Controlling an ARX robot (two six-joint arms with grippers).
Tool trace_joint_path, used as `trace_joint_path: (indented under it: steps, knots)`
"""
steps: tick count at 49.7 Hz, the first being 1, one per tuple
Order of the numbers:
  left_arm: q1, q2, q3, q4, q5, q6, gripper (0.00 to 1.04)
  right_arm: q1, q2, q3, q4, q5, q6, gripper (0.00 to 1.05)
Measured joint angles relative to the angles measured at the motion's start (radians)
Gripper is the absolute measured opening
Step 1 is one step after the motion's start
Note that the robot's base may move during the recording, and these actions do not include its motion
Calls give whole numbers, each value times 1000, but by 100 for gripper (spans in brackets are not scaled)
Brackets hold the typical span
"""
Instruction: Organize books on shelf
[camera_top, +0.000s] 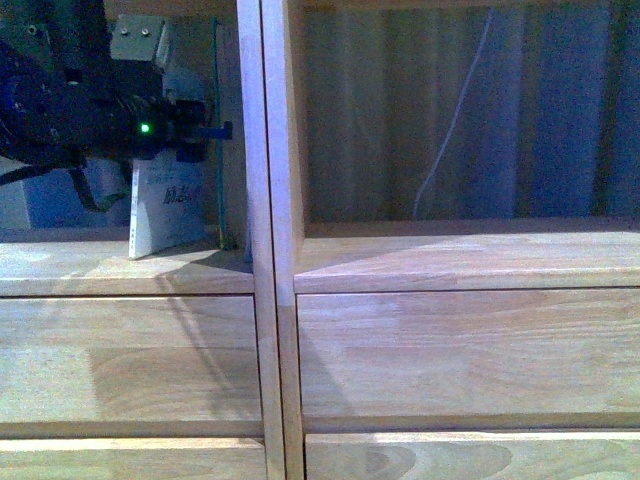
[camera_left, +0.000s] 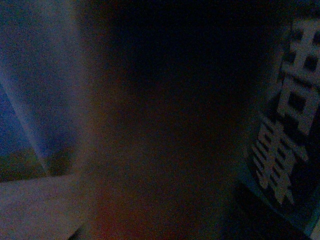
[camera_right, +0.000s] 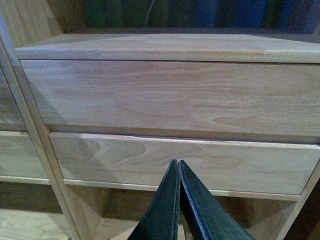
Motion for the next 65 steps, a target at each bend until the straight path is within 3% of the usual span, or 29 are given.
trace_joint_path:
  steps: [7, 17, 32, 47, 65]
  knots:
    - [-16, 18, -15, 0, -21, -5, 65, 0, -134, 0, -166, 0, 0, 3]
    - [-16, 17, -63, 27, -47, -29, 98, 0, -172, 0, -177, 2, 0, 3]
    - [-16, -43, -185, 60, -45, -56, 97, 0, -173, 0, -178, 2, 0, 3]
    - [5, -333, -451, 114, -55, -106, 97, 0, -173, 0, -178, 2, 0, 3]
    - [-32, -764, -909, 64, -247, -132, 97, 0, -173, 0, -178, 2, 0, 3]
